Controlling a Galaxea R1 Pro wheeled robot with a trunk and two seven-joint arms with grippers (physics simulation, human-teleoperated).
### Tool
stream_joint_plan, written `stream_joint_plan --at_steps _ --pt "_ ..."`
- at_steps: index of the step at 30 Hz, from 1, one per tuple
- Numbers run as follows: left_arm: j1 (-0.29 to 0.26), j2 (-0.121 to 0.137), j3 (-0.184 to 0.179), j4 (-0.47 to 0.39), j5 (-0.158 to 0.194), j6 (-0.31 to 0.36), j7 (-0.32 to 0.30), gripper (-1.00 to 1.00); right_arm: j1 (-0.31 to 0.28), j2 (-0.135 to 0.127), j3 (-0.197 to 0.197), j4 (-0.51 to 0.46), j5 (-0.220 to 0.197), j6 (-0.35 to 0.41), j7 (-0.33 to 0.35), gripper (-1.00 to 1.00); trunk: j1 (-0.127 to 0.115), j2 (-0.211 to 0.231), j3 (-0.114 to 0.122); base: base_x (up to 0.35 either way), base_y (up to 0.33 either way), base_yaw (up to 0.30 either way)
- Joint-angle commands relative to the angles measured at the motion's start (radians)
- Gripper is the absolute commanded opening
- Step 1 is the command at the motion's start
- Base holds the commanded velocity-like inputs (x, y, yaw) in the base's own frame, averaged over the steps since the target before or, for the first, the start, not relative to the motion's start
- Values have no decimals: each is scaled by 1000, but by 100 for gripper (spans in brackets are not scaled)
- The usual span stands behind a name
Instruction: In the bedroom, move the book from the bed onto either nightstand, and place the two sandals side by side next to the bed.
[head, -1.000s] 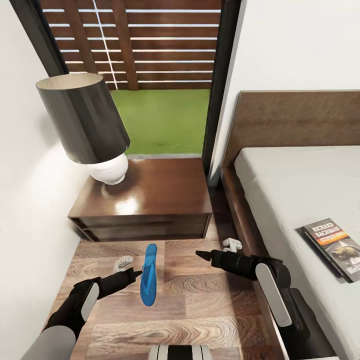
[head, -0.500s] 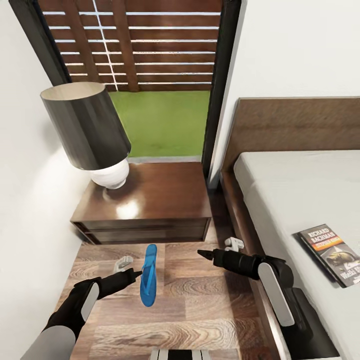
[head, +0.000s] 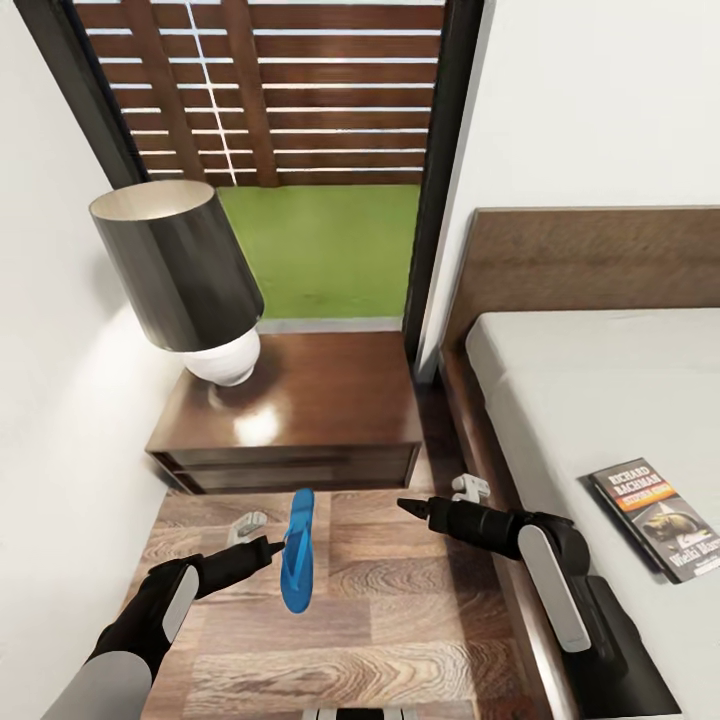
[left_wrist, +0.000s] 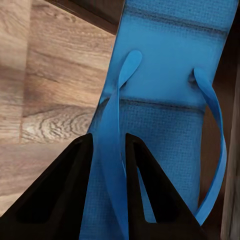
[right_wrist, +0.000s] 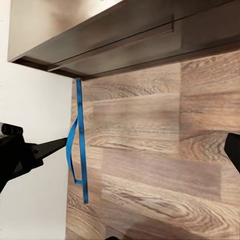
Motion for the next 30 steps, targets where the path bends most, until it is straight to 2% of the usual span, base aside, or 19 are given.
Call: stream_joint_plan --at_steps 1,23,30 --pt "0 0 2 0 1 5 2 -100 -1 0 1 -1 11 2 10 100 -4 7 3 0 0 0" --pt "0 0 3 0 2 5 2 -100 -1 -1 -11 -4 9 3 12 100 -88 161 72 0 0 0" --pt "0 -1 3 20 2 5 2 -100 -1 10 -4 7 11 -6 8 100 -115 210 93 0 0 0"
